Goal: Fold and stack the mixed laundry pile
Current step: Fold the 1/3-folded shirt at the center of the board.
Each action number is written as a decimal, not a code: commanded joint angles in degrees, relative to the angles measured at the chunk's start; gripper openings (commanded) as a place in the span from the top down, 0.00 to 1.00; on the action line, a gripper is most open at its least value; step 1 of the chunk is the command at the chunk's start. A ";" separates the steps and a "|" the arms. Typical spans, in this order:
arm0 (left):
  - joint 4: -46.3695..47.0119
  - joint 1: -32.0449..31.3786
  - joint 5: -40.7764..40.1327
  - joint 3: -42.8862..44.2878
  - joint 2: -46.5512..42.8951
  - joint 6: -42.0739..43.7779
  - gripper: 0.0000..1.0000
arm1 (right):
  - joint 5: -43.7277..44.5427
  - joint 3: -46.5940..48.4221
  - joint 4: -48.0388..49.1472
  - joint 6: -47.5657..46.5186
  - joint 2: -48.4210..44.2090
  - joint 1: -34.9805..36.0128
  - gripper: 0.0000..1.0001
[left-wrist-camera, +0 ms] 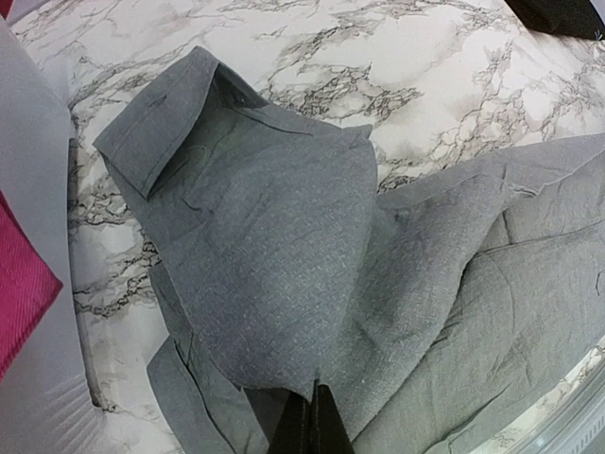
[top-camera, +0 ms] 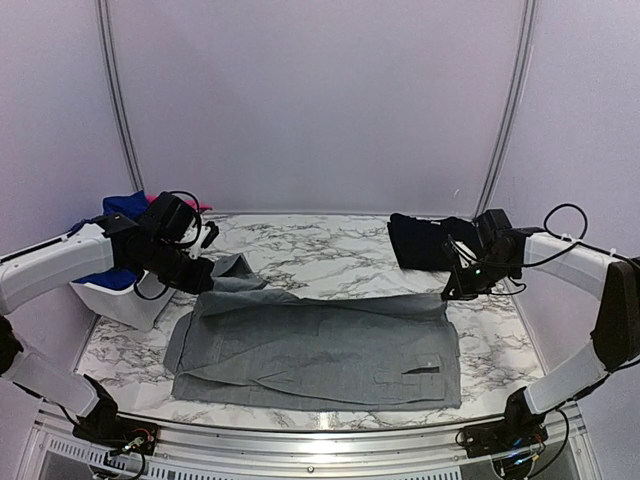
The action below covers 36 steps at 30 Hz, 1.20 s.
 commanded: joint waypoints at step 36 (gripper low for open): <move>4.07 -0.18 -15.79 14.82 21.62 -3.72 0.23 | -4.50 4.36 7.21 8.47 20.48 10.26 0.51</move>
